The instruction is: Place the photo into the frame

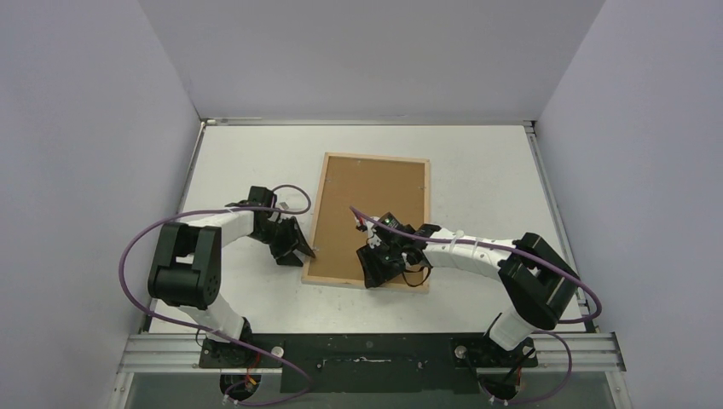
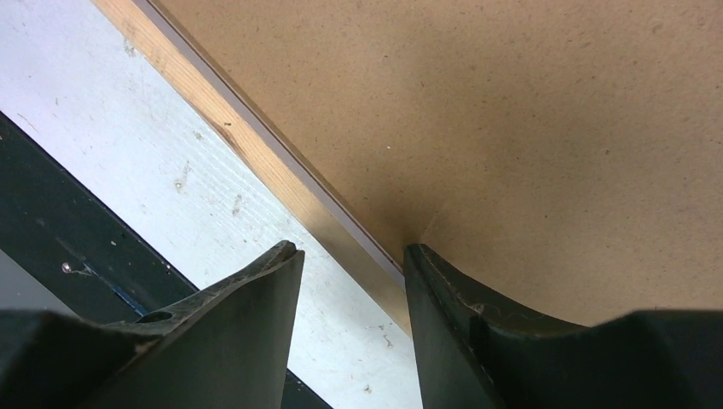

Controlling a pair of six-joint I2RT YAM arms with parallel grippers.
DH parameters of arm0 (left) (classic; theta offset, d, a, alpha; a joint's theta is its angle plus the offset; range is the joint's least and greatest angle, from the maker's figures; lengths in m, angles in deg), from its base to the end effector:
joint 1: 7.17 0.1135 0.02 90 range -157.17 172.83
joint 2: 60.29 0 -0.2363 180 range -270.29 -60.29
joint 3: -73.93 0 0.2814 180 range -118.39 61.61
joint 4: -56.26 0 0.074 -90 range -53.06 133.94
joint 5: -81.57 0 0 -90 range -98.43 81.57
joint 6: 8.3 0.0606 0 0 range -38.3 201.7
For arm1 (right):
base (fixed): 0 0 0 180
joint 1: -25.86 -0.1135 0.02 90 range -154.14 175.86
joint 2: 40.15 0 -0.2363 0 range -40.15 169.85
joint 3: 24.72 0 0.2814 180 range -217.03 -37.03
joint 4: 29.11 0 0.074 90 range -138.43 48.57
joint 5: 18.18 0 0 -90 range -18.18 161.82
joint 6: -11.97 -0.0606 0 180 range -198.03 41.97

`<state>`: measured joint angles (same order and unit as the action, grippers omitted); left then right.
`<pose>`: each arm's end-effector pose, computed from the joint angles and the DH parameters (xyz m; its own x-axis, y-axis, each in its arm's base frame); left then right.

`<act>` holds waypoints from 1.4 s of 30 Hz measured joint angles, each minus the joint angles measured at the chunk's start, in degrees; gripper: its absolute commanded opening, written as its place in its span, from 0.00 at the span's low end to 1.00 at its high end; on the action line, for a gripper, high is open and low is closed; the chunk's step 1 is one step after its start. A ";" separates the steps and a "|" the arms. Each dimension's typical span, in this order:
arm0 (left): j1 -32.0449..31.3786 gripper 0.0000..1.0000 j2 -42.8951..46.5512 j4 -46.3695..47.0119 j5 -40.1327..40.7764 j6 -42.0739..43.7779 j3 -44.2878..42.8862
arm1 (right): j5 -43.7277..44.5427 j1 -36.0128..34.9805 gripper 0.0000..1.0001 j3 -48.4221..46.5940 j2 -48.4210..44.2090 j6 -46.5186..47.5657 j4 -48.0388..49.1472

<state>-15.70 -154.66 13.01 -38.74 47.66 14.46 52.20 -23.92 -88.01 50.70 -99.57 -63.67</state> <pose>0.2869 -0.0740 0.0645 -0.9311 -0.3490 0.1063 -0.3507 0.7760 -0.5242 0.2003 0.2684 0.1037 -0.8322 -0.4485 -0.3260 -0.5538 0.7020 0.4478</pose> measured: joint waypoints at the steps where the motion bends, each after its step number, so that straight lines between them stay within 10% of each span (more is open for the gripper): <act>1: 0.00 0.39 -0.11 -0.04 0.07 -0.04 0.00 | 0.00 -0.04 0.48 0.00 0.00 0.00 -0.02; 33: -0.13 0.31 -3.74 -2.49 -1.62 -0.85 -1.75 | 5.77 -0.46 0.55 -2.95 -7.17 0.68 -7.10; 42: -0.28 0.36 -3.02 -2.56 -0.70 -0.81 -1.79 | 20.50 2.43 0.61 -5.05 -9.77 -5.14 -7.41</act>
<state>-15.99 -157.67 10.45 -39.44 46.85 12.67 72.70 -21.50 -93.06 40.93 -104.71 -71.07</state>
